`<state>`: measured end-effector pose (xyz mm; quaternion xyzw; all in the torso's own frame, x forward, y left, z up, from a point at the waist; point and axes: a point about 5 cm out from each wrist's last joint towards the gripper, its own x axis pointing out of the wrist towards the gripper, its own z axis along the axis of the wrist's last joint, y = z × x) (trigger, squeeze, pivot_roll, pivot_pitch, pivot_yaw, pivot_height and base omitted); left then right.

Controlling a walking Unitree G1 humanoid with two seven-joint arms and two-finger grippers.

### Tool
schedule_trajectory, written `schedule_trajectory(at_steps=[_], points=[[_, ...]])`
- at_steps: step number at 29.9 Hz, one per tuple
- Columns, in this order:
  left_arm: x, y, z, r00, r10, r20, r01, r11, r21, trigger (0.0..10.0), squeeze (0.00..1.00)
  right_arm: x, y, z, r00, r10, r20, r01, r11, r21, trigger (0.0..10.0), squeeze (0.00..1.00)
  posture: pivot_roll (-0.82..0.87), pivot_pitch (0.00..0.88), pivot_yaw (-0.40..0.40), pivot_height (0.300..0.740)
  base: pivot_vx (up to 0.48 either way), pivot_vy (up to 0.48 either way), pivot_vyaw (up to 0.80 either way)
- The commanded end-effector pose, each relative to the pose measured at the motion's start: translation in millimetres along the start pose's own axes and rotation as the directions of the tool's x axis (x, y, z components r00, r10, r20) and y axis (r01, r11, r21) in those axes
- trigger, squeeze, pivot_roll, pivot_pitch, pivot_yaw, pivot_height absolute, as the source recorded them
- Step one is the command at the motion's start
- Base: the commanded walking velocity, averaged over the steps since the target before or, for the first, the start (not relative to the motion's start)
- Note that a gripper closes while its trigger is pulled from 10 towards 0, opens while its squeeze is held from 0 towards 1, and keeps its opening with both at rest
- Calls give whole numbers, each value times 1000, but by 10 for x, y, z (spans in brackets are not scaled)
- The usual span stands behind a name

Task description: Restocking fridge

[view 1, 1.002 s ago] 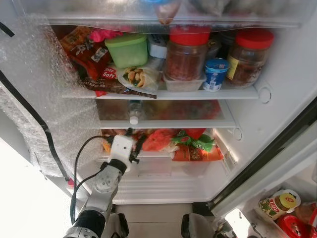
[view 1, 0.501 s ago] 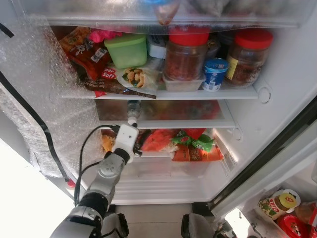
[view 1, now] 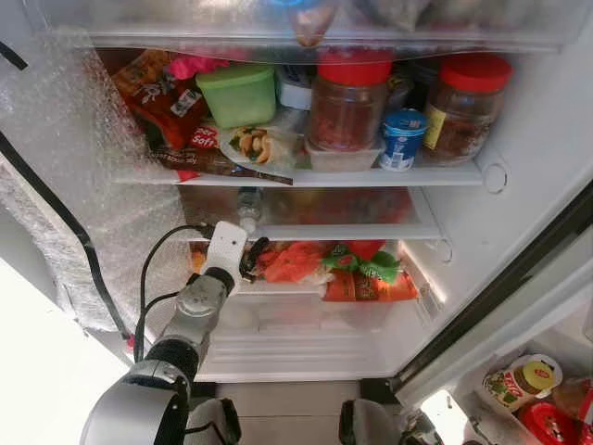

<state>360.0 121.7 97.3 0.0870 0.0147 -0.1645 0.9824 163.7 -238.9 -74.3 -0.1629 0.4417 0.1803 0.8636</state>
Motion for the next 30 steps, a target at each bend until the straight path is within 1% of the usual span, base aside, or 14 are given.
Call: schedule_trajectory(at_steps=[1, 4, 12, 20, 28, 30], points=[[23, -32, 20, 1000, -16, 1, 16, 1000, 5, 10000, 0, -1, 276, -234, 989, 100, -106, -100, 995, 8, 10000, 0, -106, 91, 7, 607, 0, 0, 0], [41, -45, 36, 1000, -8, 1, 8, 1000, 11, 10000, 0, -2, 278, -237, 989, 102, -106, -102, 995, 7, 10000, 0, -107, 92, 8, 607, 0, 0, 0], [85, -11, 115, 1000, 4, 15, -5, 1000, 18, 10000, 0, -3, 286, -245, 988, 106, -109, -106, 994, 9, 10000, 0, -107, 97, 12, 607, 0, 0, 0], [104, 18, 145, 1000, 19, 14, -19, 1000, 21, 10000, 0, -2, 290, -244, 988, 107, -108, -107, 994, 10, 10000, 0, -111, 97, 13, 607, 0, 0, 0], [124, 151, 188, 997, 76, -3, -76, 997, 31, 10000, 0, 0, 289, -240, 988, 108, -107, -108, 994, 9, 10000, 0, -115, 91, 15, 607, 0, 0, 0], [125, 163, 210, 997, 78, 11, -78, 997, 22, 10000, 0, 0, 289, -239, 989, 107, -107, -106, 994, 11, 10000, 0, -114, 89, 16, 607, 0, 0, 0]])
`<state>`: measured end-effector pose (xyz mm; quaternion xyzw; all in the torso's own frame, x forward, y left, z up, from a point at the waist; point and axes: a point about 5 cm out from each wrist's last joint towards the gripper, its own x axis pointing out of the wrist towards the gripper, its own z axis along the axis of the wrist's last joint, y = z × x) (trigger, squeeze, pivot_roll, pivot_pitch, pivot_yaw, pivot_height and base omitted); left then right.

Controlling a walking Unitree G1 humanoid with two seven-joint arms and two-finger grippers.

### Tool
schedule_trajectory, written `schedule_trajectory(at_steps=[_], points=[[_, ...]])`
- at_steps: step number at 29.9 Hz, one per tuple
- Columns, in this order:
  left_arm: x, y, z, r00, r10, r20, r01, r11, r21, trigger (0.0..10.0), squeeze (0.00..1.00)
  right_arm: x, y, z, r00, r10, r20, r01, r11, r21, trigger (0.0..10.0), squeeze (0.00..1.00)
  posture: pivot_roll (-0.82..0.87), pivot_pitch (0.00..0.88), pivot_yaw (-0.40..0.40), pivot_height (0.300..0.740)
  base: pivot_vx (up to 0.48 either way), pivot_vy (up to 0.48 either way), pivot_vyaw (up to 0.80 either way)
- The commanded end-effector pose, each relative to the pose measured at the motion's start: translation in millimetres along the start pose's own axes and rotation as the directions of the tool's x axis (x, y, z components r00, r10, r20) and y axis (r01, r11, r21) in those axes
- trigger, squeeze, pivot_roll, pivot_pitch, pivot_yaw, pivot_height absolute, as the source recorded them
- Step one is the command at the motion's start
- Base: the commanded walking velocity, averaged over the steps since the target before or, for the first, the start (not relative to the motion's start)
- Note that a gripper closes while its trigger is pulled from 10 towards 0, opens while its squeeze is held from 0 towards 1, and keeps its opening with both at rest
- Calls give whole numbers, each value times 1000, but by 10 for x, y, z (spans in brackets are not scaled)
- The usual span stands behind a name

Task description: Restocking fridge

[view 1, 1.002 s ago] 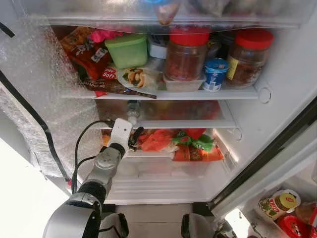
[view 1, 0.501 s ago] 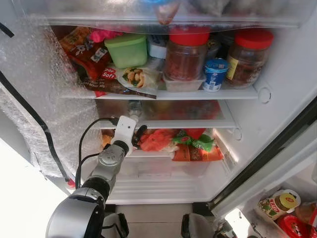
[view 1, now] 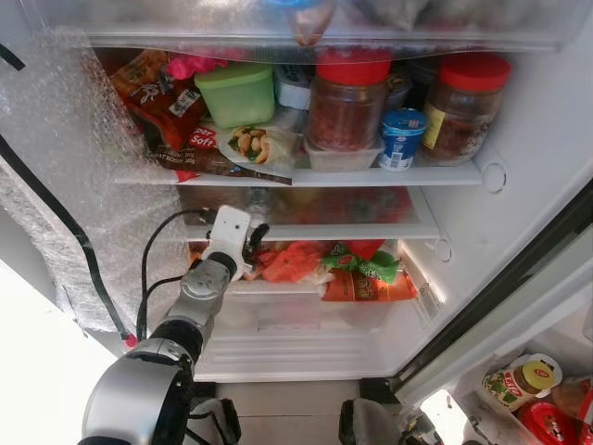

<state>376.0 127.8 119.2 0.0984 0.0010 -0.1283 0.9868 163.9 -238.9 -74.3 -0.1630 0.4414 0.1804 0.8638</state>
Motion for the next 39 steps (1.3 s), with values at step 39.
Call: schedule_trajectory(at_steps=[39], points=[[-832, -104, -285, 957, 200, 210, -202, 979, -15, 10000, 0, 0, 291, -250, 991, 93, -100, -86, 993, 79, 10000, 0, -96, 78, 21, 607, -38, 0, 0]])
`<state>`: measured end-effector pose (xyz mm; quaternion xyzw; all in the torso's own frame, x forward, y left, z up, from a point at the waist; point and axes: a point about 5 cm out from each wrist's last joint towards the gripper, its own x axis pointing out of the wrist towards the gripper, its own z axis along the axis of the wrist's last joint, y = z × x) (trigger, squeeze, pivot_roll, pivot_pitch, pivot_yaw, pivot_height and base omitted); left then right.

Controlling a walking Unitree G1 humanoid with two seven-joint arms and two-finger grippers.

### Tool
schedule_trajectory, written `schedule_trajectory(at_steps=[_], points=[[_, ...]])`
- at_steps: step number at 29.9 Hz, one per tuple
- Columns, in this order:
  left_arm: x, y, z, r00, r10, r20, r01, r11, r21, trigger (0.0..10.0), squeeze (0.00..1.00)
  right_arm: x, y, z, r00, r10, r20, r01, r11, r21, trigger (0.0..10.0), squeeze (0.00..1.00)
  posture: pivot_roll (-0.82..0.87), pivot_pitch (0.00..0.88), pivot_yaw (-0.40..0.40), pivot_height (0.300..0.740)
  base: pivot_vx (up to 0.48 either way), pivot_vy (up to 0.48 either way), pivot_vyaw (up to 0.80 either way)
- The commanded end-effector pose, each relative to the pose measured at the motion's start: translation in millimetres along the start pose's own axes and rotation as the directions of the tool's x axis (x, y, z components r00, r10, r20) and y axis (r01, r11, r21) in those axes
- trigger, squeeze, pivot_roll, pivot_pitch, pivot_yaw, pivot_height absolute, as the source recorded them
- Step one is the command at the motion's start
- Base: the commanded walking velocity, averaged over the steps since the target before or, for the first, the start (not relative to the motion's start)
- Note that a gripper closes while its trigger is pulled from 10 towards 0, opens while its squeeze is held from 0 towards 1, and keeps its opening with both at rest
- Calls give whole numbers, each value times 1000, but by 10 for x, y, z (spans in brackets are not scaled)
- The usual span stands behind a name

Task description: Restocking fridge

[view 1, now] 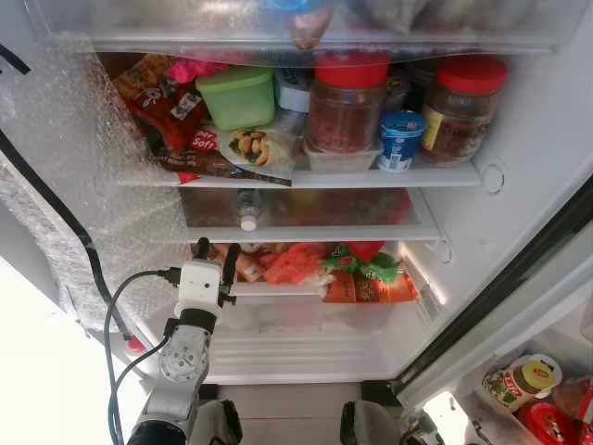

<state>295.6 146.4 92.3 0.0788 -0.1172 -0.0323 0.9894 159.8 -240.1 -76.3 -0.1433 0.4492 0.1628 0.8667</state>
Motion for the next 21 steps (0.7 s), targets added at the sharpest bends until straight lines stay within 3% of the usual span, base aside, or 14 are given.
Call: schedule_trajectory(at_steps=[1, 21], points=[[-22, -21, 2, 1000, -11, -8, 12, 1000, 15, 10000, 0, 6, 270, -220, 990, 100, -96, -98, 995, 25, 10000, 0, -96, 78, 21, 607, -247, 0, 0], [-45, -23, 14, 1000, -7, -31, 7, 1000, 16, 10000, 0, 7, 277, -216, 990, 112, -89, -109, 993, 44, 10000, 0, -93, 79, 20, 607, -274, 0, 0]])
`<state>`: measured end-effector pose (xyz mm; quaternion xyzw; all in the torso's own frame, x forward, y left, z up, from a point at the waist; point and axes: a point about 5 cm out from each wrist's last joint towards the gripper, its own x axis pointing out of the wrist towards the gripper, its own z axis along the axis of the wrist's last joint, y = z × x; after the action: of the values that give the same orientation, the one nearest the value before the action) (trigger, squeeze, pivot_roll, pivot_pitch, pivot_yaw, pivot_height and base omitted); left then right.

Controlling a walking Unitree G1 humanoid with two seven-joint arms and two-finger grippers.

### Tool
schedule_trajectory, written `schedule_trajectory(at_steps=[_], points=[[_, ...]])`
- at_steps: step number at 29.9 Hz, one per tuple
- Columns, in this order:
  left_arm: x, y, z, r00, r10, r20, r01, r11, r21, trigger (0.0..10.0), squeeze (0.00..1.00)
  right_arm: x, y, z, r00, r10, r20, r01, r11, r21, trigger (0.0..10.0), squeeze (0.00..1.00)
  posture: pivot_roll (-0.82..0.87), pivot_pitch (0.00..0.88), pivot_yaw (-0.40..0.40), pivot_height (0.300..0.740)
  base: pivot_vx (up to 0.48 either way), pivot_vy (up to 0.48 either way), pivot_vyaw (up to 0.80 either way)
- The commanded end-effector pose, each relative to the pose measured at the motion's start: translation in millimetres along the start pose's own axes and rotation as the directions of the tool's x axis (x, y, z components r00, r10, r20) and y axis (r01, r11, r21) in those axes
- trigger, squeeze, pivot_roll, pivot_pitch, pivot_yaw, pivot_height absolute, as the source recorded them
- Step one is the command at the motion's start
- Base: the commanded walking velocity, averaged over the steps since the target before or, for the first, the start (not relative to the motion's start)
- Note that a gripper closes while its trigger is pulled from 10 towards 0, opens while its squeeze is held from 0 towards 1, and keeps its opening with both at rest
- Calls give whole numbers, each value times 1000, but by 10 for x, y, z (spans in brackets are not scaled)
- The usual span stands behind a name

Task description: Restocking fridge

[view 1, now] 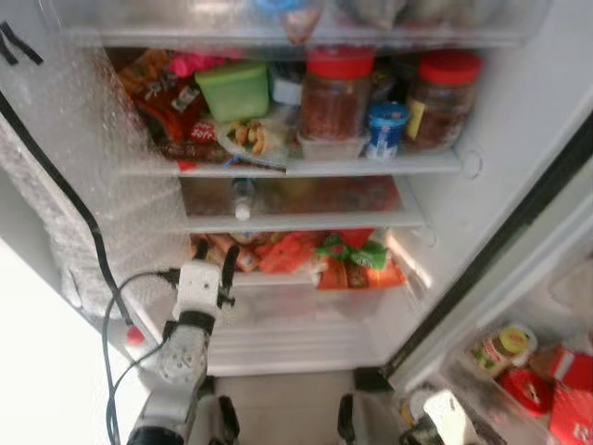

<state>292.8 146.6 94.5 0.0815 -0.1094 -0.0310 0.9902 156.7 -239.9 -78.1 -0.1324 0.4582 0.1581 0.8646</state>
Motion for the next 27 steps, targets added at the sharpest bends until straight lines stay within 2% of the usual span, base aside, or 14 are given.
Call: schedule_trajectory(at_steps=[1, 16, 27], points=[[-23, -26, -13, 1000, -8, -15, 8, 1000, 11, 10000, 0, 12, 257, -191, 991, 105, -77, -104, 994, 18, 10000, 0, -93, 79, 20, 607, -285, 0, 0], [-23, -44, -2, 1000, -12, -19, 12, 1000, 10, 10000, 0, 11, 257, -190, 991, 109, -74, -107, 994, 27, 10000, 0, -91, 78, 20, 607, -281, 0, 0], [-108, -30, -95, 998, -7, -63, 8, 1000, 4, 10000, 0, 10, 253, -194, 992, 105, -74, -103, 994, 32, 10000, 0, -88, 72, 19, 607, -275, 0, 0]])
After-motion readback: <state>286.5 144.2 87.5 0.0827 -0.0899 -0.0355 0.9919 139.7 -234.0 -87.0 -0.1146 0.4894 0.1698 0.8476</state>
